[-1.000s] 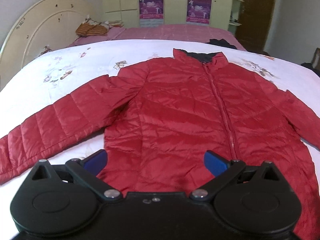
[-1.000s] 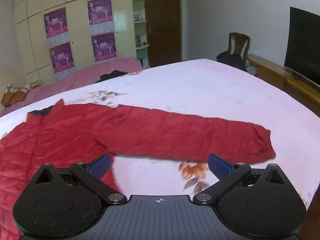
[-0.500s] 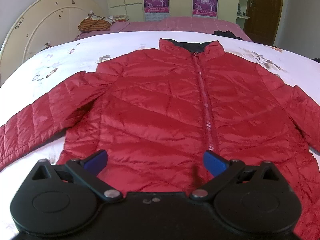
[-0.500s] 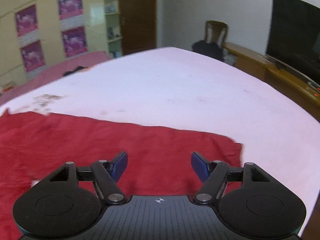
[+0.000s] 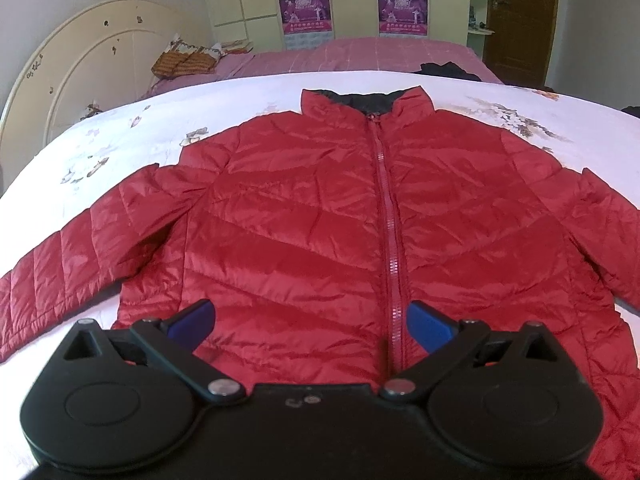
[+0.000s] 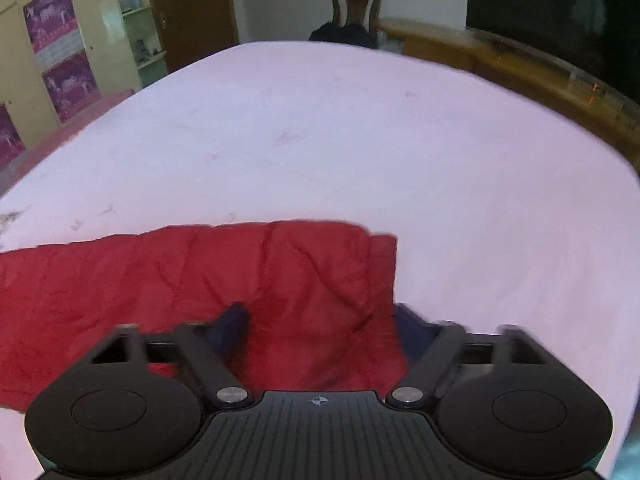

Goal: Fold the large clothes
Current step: 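Move the right gripper to the sleeve cuff and close on it, then carry the held sleeve across the jacket body and open the right gripper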

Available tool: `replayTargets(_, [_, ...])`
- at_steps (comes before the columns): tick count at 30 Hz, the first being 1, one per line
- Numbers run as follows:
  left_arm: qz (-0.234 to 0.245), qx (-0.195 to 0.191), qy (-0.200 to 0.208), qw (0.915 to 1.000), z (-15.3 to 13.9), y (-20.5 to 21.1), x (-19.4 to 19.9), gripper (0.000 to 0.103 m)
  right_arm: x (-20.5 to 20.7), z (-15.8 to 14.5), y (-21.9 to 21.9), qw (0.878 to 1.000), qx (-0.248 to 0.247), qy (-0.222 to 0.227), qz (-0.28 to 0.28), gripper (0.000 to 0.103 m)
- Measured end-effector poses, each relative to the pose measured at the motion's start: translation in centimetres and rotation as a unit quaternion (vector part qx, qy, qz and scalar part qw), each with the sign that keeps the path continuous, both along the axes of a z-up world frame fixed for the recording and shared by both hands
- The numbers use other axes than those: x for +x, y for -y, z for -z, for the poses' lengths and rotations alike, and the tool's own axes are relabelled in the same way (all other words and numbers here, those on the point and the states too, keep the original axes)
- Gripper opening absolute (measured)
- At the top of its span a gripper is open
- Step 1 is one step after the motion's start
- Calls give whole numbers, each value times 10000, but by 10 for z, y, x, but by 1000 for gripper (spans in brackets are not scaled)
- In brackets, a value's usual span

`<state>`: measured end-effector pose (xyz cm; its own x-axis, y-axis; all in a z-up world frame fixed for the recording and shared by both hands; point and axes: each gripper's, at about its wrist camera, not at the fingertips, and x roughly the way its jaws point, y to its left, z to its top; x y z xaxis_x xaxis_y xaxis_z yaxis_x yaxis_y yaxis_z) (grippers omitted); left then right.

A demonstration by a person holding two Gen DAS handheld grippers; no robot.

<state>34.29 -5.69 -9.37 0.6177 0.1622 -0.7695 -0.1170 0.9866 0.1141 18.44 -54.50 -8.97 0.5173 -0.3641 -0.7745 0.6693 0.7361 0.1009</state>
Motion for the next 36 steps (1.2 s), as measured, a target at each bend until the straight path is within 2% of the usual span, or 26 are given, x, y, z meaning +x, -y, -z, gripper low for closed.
replayTargets(1, [25, -30, 7, 10000, 0, 0, 1, 101, 0, -2, 0, 10000, 28, 48, -64, 46])
replayTargets(2, [84, -98, 28, 9999, -1, 0, 1, 101, -2, -5, -2, 9997, 97, 151, -148, 38])
replayTargets(3, [131, -178, 48, 9997, -2, -1, 1, 101, -3, -7, -2, 9994, 171, 225, -215, 20])
replayTargets(4, [148, -218, 55, 9996, -2, -1, 2, 101, -2, -10, -5, 9990, 229, 268, -264, 15])
replayTargets(8, [168, -300, 101, 9994, -8, -2, 6, 101, 7, -37, -20, 9965, 150, 631, -532, 15])
replayTargets(12, [194, -497, 281, 9982, -20, -14, 8, 101, 35, -70, -56, 9878, 41, 1042, -1158, 15])
replayTargets(15, [144, -510, 387, 9978, -27, -27, 8, 101, 63, -88, -99, 9770, 76, 1282, -1701, 15])
replayTargets(19, [80, -576, 477, 9972, -32, -56, 7, 101, 95, -100, -180, 9577, 194, 1467, -2469, 15])
replayTargets(24, [-105, -699, 485, 9963, -32, -101, 6, 101, 128, -94, -290, 9287, 454, 1463, -3378, 15])
replayTargets(30, [-215, -720, 496, 9959, -32, -145, 6, 101, 150, -63, -395, 8996, 849, 1081, -4146, 15])
replayTargets(32, [-245, -773, 501, 9954, -31, -157, 7, 101, 160, -51, -417, 8933, 972, 910, -4294, 15])
replayTargets(36, [-111, -1139, 540, 9920, -29, -170, 11, 101, 174, -31, -452, 8859, 1212, 669, -4427, 15])
